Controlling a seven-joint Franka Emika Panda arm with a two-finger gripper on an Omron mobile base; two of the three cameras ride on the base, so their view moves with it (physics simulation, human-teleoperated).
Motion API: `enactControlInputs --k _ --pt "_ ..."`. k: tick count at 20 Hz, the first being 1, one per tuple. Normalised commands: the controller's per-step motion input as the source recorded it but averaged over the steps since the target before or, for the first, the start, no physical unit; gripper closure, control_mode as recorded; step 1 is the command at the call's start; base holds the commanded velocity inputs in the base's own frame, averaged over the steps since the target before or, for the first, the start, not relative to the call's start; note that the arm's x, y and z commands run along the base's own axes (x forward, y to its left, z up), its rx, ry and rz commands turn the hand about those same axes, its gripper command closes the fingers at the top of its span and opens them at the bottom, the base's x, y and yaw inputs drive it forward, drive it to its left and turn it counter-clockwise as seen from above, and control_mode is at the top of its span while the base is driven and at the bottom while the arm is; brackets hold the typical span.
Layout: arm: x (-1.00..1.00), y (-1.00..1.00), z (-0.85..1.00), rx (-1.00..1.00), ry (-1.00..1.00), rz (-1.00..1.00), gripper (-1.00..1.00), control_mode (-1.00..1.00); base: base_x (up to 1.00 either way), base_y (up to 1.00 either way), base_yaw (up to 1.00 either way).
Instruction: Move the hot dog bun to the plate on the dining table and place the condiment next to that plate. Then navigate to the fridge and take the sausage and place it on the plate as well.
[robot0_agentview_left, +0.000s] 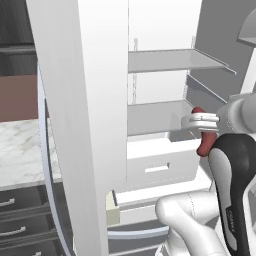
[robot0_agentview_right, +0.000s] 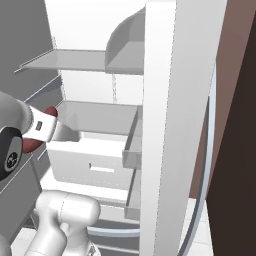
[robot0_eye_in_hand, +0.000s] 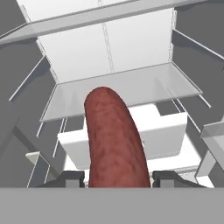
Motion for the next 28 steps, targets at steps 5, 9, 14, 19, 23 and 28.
enactControlInputs --k 5,9,14,19,23,28 --pt "-0.03 0.0 0.0 0.0 0.0 0.0 1.0 -1.0 0.0 0.0 0.0" --pt "-0.28 0.0 0.0 0.0 -0.02 -0.02 1.0 -1.0 0.0 0.0 0.0" --pt "0.0 0.0 0.0 0.0 0.0 0.0 1.0 1.0 -0.52 0.0 0.0" --pt "0.0 0.0 0.0 0.0 0.0 0.0 1.0 1.0 -0.61 0.01 0.06" --pt "0.0 0.0 0.0 0.0 0.0 0.0 1.0 1.0 -0.61 0.11 0.21" --pt "0.0 0.0 0.0 0.0 0.0 0.0 1.0 1.0 -0.58 0.22 0.34"
